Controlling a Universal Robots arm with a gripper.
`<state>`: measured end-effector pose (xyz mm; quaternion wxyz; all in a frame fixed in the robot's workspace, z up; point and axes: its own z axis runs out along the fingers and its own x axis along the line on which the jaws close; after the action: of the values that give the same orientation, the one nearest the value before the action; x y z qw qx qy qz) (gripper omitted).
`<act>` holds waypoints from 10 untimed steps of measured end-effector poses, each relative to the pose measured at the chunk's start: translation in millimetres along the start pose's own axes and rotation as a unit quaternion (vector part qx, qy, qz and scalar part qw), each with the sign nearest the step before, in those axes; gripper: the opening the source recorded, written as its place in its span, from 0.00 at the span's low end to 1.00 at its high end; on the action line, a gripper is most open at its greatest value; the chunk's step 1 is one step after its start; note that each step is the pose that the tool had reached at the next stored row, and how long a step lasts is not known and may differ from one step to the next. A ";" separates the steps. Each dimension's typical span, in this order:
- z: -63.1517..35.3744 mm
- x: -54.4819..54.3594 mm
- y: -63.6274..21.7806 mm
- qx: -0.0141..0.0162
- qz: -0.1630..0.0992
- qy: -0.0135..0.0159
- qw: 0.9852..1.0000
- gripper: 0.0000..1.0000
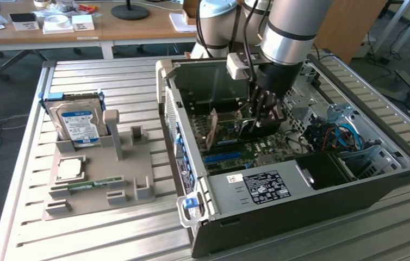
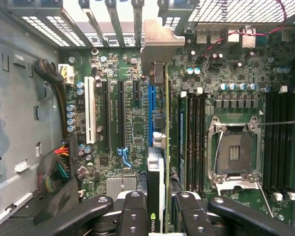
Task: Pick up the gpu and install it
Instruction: 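Insert the gpu into the slot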
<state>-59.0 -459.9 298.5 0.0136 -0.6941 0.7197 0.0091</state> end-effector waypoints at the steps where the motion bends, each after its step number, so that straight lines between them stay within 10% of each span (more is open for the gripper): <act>1: 1.3 0.1 0.2 0.000 0.000 0.000 1.000 0.26; 10: 10.6 0.5 2.4 0.000 0.000 0.000 1.000 0.26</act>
<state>-61.4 -460.0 287.8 0.0133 -0.6941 0.7197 0.0089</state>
